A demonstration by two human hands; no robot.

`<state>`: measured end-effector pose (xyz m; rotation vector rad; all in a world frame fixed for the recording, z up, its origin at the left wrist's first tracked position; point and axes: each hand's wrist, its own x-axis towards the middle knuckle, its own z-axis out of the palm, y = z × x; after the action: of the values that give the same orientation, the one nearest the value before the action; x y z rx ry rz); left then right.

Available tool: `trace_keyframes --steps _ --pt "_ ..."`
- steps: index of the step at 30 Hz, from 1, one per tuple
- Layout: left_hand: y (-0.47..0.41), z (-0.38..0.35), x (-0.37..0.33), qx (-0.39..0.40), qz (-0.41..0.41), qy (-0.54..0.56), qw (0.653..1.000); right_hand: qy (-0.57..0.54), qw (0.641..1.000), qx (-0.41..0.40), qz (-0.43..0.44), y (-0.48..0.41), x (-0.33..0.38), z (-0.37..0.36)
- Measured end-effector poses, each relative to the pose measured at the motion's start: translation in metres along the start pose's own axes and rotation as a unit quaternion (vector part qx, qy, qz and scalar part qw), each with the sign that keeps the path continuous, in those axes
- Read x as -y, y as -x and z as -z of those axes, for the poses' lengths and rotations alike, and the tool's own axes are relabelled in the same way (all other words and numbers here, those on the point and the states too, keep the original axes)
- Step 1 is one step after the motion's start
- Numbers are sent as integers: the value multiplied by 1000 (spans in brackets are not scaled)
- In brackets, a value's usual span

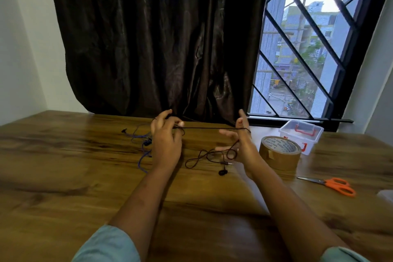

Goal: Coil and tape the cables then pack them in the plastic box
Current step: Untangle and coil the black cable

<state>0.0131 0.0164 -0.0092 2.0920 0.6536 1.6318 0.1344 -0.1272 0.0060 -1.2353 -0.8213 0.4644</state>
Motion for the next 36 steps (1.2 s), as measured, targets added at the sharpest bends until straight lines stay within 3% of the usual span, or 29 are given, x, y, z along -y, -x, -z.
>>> trace_keyframes --steps 4,6,7,9,11,13,14,15,18,20,23,26,30,33,36 --pt "-4 3 -4 -115 59 86 988 2 994 -113 13 -1 -1 6" --pt "-9 5 -4 -165 88 115 976 145 974 -165 59 -3 -3 11" --pt "-11 6 -3 -189 107 139 966 266 942 -180 98 -3 -4 12" --pt "-18 10 -1 -241 166 205 934 490 833 -175 187 0 -4 13" --pt "-24 17 1 -273 189 234 914 628 728 -171 215 4 -6 13" --pt "-26 21 1 -268 169 218 923 701 664 -180 189 5 -6 14" --pt "-27 22 1 -258 160 224 926 717 653 -176 168 5 -7 15" --pt "-28 23 0 -250 165 239 924 714 665 -167 145 5 -8 17" --pt "-30 25 0 -245 219 320 889 614 763 -169 108 3 -9 23" --pt "-30 29 2 -241 215 306 895 580 786 -182 114 0 -9 25" --pt "-30 34 7 -273 139 227 924 588 775 -200 117 2 -6 19" --pt "-33 42 14 -322 104 60 939 618 752 -201 112 6 -4 14" --pt "-24 48 24 -244 113 -139 953 649 729 -192 101 7 -5 20" --pt "-19 53 41 -183 82 -272 941 659 714 -209 113 7 -2 26" --pt "-22 61 49 -198 92 -316 923 671 701 -210 121 9 3 29"
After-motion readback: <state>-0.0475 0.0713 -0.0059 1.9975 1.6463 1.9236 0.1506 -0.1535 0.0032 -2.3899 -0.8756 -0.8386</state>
